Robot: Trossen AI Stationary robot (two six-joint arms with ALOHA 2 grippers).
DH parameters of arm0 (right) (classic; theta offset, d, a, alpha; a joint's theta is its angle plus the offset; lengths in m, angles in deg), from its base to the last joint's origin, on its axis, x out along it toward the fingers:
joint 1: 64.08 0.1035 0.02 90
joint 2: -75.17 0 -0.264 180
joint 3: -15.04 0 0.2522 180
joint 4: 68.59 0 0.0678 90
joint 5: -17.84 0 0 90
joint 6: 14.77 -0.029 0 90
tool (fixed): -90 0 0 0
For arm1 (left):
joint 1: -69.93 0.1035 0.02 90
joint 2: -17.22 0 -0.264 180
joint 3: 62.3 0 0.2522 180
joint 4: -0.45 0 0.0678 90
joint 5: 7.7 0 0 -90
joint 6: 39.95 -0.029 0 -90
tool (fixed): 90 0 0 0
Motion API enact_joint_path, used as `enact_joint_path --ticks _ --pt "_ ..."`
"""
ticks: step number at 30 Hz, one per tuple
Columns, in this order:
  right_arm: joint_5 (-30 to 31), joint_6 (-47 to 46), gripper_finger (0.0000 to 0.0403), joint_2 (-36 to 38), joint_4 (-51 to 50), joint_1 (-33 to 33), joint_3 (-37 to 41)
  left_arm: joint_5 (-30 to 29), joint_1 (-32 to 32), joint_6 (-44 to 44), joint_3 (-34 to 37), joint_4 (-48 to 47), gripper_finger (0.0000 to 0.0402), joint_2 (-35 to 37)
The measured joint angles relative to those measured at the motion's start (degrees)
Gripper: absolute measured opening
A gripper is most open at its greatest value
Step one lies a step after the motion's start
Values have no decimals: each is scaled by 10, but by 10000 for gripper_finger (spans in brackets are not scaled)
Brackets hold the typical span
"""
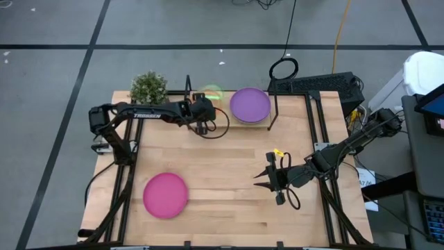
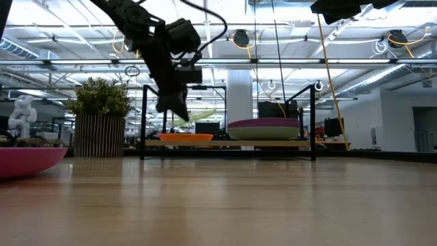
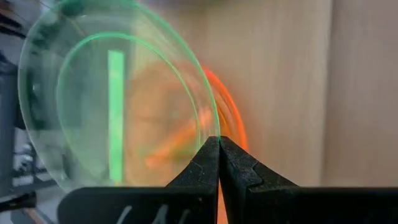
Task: Place and stack plates onto a shelf
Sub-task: Stack the transparent green plate on top of the transparent orange plate
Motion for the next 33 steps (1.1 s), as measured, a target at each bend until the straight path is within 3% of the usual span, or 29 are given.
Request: enact_joint_path --ticks 20,33 --pt "-1 -2 91 0 1 0 0 -2 32 46 0 10 5 -41" --pt "-1 -2 91 0 1 0 0 -39 16 95 0 0 101 -34"
